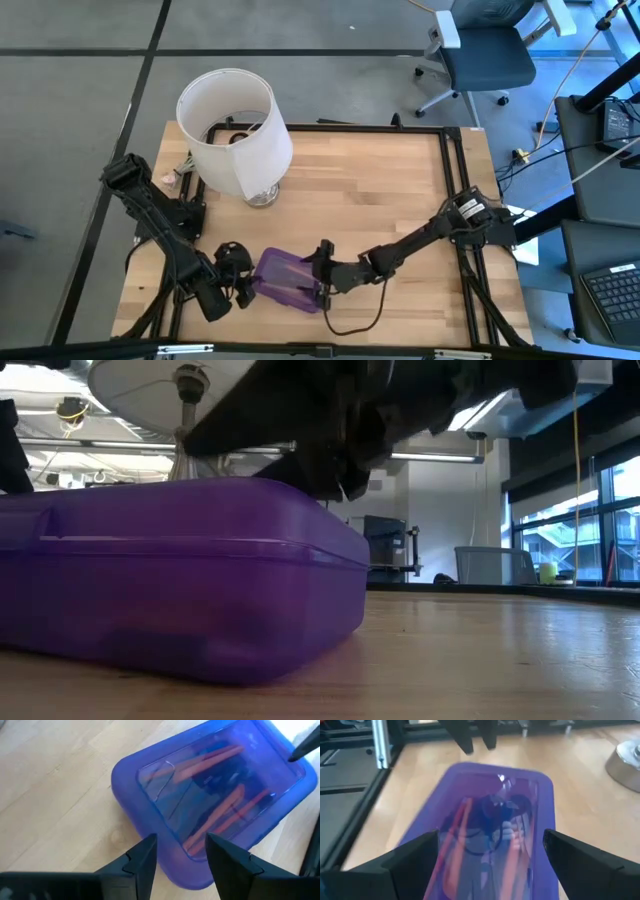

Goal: Pick & place school supplies into a supply box
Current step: Close the purple supply box

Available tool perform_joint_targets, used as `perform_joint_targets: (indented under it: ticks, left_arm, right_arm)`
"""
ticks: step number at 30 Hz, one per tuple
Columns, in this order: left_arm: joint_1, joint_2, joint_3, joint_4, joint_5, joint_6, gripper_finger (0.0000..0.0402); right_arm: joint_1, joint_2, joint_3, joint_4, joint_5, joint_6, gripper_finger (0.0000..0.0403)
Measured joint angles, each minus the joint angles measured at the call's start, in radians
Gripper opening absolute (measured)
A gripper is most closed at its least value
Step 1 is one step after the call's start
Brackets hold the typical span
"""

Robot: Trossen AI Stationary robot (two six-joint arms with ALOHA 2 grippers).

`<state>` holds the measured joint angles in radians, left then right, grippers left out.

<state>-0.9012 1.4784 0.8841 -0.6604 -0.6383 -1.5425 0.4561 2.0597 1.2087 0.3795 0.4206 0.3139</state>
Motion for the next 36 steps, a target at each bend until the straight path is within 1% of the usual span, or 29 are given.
perform_joint_targets:
  ticks: [5, 11, 17, 22, 26, 29, 36]
  left_arm:
    - [0.0, 0.0, 0.0, -0.009, 0.002, -0.007, 0.016]
    - [0.0, 0.0, 0.0, -0.01, 0.006, -0.025, 0.016]
    - [0.0, 0.0, 0.0, -0.009, 0.05, -0.08, 0.016]
    - [0.0, 0.004, 0.0, 0.01, 0.055, -0.119, 0.016]
    - [0.0, 0.035, 0.0, 0.077, 0.055, -0.124, 0.016]
    - [0.0, 0.077, 0.0, 0.146, 0.063, -0.123, 0.016]
    - [0.001, 0.146, 0.004, 0.294, 0.062, -0.119, 0.016]
  right_arm:
    - [-0.001, 0.05, -0.001, 0.015, 0.005, 0.04, 0.0359]
    - [-0.001, 0.093, 0.003, 0.048, 0.025, 0.037, 0.0359]
    - [0.0, 0.098, 0.003, 0.027, 0.034, -0.094, 0.0359]
    - [0.0, 0.098, 0.003, 0.022, 0.018, -0.214, 0.0359]
    - [-0.001, 0.098, 0.004, 0.007, -0.012, -0.278, 0.0359]
    - [-0.002, 0.098, 0.003, -0.001, -0.058, -0.347, 0.0359]
    - [-0.003, 0.095, 0.004, -0.02, -0.226, -0.46, 0.0359]
